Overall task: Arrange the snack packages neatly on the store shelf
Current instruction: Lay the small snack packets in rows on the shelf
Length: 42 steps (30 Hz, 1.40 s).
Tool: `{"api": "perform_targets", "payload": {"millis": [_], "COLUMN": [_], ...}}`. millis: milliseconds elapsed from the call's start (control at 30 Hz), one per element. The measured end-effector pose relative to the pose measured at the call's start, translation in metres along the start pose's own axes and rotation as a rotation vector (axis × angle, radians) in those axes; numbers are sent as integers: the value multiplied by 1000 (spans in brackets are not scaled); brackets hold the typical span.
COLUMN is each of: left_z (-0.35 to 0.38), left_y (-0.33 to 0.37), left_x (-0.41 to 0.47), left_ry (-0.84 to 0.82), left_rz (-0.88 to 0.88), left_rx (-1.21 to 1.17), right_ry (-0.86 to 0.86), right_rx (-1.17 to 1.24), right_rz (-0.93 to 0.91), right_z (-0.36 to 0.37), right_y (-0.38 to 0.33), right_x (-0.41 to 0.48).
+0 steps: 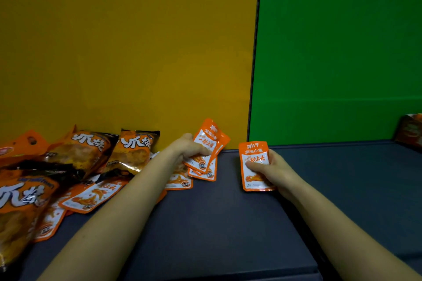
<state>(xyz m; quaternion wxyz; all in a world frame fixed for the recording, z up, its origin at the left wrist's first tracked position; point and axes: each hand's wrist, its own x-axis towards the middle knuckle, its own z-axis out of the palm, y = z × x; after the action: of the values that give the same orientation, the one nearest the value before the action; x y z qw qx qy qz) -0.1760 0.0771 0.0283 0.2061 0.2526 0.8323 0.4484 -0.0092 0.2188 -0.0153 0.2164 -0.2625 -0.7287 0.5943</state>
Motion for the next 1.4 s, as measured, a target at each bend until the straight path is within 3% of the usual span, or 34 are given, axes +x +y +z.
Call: {"api": "perform_targets", "payload": {"millis": [300, 500, 933, 1233, 1400], "left_z": [24, 97, 284, 348, 363], "left_y": [40, 73, 175, 177, 184], "left_x": [-19, -35, -36, -16, 6], "left_ry": [-116, -166, -62, -10, 42], "left_rz": [198, 174, 175, 49, 41], "left_rx": [-334, -407, -532, -573, -616], "right_ry": [149, 166, 124, 32, 127], "right_rx": [59, 1, -217, -268, -588], "right_rz": [-52, -27, -71, 21, -1], "right_z": [-92, -181, -398, -406, -389], "right_y": [-8, 8, 55, 85, 85], "right_x": [-32, -36, 18, 88, 119]}}
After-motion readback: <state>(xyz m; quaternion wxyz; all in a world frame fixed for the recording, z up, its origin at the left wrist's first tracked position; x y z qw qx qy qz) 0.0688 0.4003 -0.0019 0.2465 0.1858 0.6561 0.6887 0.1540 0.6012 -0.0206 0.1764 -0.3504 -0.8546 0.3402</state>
